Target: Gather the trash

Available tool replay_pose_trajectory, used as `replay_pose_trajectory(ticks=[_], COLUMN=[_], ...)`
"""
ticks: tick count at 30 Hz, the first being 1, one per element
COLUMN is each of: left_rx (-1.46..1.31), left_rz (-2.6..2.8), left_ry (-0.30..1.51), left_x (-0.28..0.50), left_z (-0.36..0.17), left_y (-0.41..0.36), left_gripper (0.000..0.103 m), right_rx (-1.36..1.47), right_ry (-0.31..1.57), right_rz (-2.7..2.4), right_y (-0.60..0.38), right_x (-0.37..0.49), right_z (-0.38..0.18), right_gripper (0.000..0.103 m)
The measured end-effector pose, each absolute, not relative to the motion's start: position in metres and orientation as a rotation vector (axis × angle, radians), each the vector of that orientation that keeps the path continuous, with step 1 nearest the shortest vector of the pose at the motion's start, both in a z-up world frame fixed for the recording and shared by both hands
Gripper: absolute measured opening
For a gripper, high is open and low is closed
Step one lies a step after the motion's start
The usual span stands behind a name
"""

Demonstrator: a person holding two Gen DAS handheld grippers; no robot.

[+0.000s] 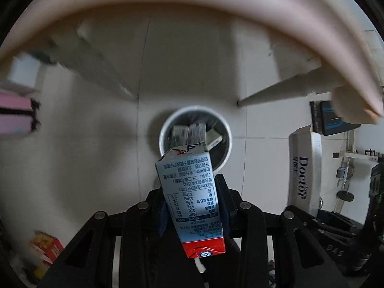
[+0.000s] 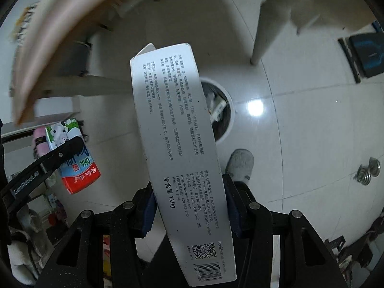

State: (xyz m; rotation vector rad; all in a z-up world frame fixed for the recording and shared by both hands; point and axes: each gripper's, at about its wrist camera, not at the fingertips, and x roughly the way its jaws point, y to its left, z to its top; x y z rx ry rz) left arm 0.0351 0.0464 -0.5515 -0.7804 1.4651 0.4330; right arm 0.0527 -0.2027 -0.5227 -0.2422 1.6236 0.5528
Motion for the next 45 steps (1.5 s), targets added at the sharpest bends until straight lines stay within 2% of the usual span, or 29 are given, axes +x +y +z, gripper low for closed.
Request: replay_pose_trajectory(ticks=[6,10,14,19,21,22,23,24,25,27,28,29,30,45], left_rx=[-0.872,-0.913,-0.928,-0.954,-0.949,-0.954,-0.957,-0.955,-0.947,-0.91,-0.887,-0.857,-0.832,-0.681], left_rz=[0.444,0.43,0.401,0.398,0.428,0.432,0.439,0.446,0.454,0.472,0.482,0.49,0.499,0.566], left_ry=[1.529,1.558,1.581,1.6,1.598,1.587,1.577,1.569,1.568,1.564,1.562,1.555,1.552,1.457], left_x=[0.065,0.078,0.081,0.072,0.063,0.059,0.055,0.05,0.047,0.04,0.037,0.033,0.03,-0.021], left_z=[-0.682,-0.747,-0.783,-0.799,-0.791,-0.788,-0.783,-0.776,-0.769,-0.751,-0.741,-0.725,-0.716,-0.501], left_y=[0.044,0.044,0.045,0.052,0.058,0.061,0.063,0.065,0.066,0.066,0.065,0.063,0.061,0.026], left_gripper=[0.031,0.031,0.034,0.036,0.057,0.078,0.085,0.085,0.085,0.088,0.096,0.098,0.098,0.098], right_rx=[-0.214,-0.248,-0.256,-0.276,-0.28,-0.295,-0.305,-0.311,-0.309,-0.32,-0.325,-0.333,-0.342,-0.393], right_ry=[1.74,1.768,1.786,1.798,1.8,1.798,1.789,1.767,1.748,1.709,1.691,1.667,1.652,1.473], right_rz=[0.528,0.531,0.529,0.534,0.526,0.522,0.519,0.519,0.524,0.523,0.521,0.518,0.515,0.542], right_y=[-0.197,-0.186,-0.172,-0.154,-0.147,-0.145,-0.144,-0.145,-0.145,-0.145,-0.145,-0.147,-0.148,-0.195], right_x=[0.087,0.106,0.124,0.13,0.129,0.127,0.127,0.125,0.123,0.118,0.115,0.111,0.108,0.036], right_z=[-0.661,-0.726,-0.775,-0.803,-0.805,-0.805,-0.803,-0.797,-0.79,-0.772,-0.763,-0.749,-0.738,-0.499], right_gripper=[0.052,0.052,0.052,0.053,0.054,0.057,0.073,0.091,0.095,0.096,0.096,0.099,0.103,0.103])
